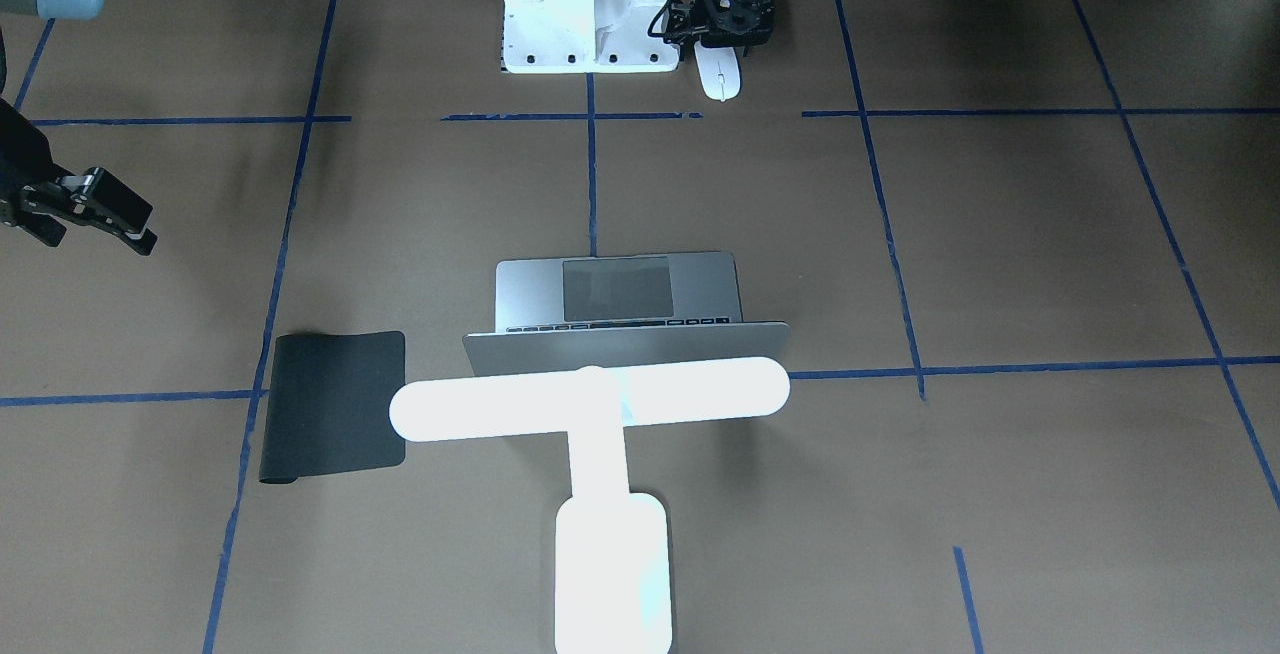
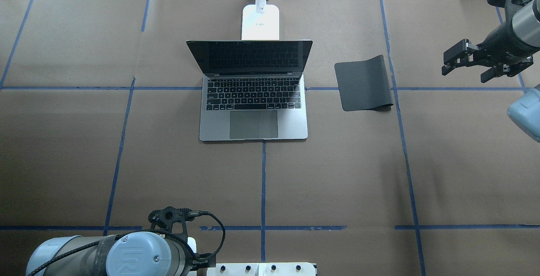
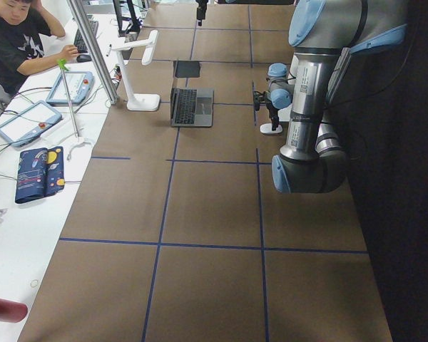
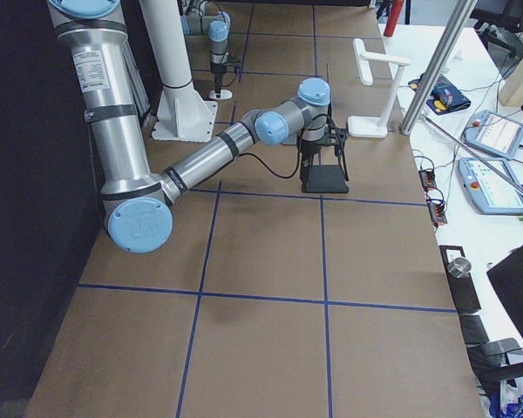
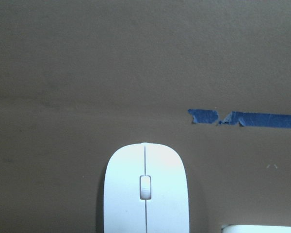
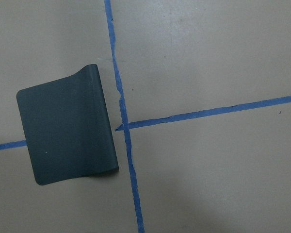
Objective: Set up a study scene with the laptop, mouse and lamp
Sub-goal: 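Lower the left gripper over the white mouse and grasp it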
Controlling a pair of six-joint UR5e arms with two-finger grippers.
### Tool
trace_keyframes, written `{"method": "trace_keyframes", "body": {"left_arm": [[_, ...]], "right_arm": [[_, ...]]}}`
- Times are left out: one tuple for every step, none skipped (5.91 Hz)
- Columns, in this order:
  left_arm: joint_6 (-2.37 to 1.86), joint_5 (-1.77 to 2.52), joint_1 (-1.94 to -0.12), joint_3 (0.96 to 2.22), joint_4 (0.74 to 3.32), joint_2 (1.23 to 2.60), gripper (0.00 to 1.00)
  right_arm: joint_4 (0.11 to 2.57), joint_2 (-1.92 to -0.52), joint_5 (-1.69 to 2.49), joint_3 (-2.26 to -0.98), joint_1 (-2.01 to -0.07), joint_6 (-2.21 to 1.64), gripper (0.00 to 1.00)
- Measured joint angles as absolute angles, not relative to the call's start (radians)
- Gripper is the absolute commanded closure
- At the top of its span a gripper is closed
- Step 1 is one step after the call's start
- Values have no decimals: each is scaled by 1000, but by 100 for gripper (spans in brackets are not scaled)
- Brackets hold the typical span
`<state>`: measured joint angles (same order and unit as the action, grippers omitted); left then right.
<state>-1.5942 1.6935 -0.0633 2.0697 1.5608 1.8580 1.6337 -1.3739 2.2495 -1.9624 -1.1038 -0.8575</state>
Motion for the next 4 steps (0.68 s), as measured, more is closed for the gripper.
{"method": "trace_keyframes", "body": {"left_arm": [[-1591,1694,-64,2066,1561,1857,0],[-1588,1694,-64,2063,1561,1856,0],[-1587,1695,-64,2056,1562,1856,0],[-1587,1696,-67,2048,1571,1856,2]], "right_arm": [[1634,-1374,2249,-1964,-1104,-858,0],[1634,-1374,2249,-1964,-1104,-857,0],[1634,-1375,2250,-1965,-1104,-857,0],[1634,-1376,2250,-1965,-1104,-858,0]]}}
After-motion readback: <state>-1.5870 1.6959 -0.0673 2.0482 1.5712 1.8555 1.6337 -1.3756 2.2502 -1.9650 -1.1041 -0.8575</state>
